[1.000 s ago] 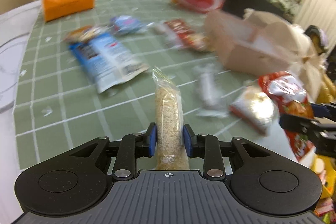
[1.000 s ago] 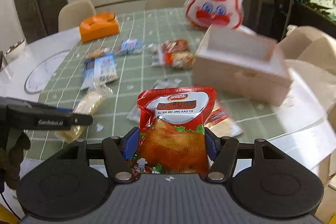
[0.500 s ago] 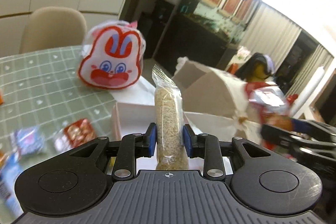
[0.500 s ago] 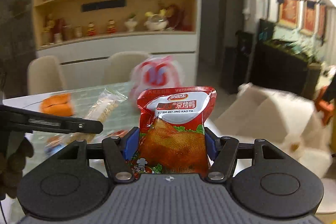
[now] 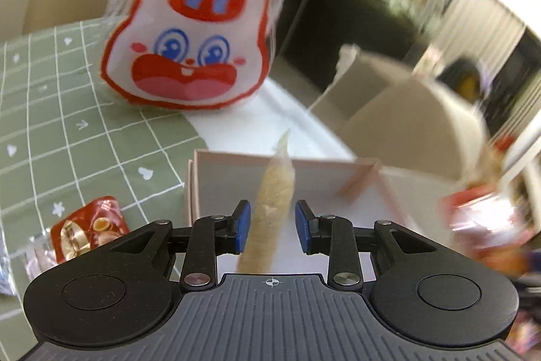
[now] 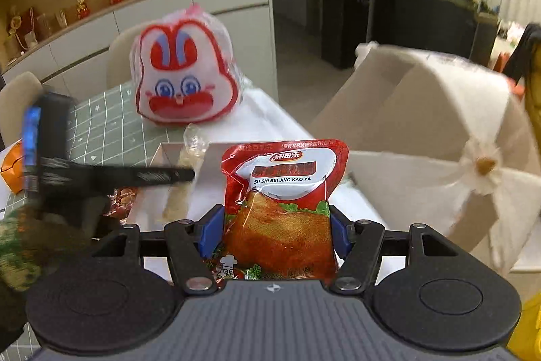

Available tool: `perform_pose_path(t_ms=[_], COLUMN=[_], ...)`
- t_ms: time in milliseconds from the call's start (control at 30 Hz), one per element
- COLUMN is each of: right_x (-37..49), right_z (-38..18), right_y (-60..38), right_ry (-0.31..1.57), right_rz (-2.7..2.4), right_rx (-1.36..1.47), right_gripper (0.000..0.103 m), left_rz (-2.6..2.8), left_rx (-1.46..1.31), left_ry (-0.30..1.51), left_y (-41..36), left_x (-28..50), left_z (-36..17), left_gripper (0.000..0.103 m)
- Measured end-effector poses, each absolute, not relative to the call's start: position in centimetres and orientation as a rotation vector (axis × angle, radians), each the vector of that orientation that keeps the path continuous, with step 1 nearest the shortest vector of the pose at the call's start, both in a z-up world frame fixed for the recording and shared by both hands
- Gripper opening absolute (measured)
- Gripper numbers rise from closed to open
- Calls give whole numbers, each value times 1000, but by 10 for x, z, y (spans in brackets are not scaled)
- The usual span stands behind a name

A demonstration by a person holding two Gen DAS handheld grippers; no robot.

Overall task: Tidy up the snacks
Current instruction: 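Lower the rice bar into the pink box and open the left tool, then drop the red duck bag into the pink box with the right tool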

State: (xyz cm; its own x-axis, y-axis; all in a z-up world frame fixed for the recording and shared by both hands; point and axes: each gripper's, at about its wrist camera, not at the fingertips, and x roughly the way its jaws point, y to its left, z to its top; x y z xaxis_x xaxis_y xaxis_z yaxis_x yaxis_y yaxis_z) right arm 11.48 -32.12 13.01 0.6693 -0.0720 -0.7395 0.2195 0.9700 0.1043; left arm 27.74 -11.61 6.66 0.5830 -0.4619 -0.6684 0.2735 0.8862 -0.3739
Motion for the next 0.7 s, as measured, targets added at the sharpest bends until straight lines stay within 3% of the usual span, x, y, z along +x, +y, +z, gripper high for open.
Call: perform_pose_path(t_ms=[333, 700], right_x=[213, 150], right_z=[66, 99], right_y=[-313, -261], right_ry=[921, 799], right_rz=[-192, -202], right_rx=[273, 71], right_gripper=[70, 71], left_rz=[-411, -302], left_rx=[-380, -304], left_ry=[809, 904], left_y=[-19, 36], left_x=[210, 125], left_z=[82, 43], left_gripper=[33, 33])
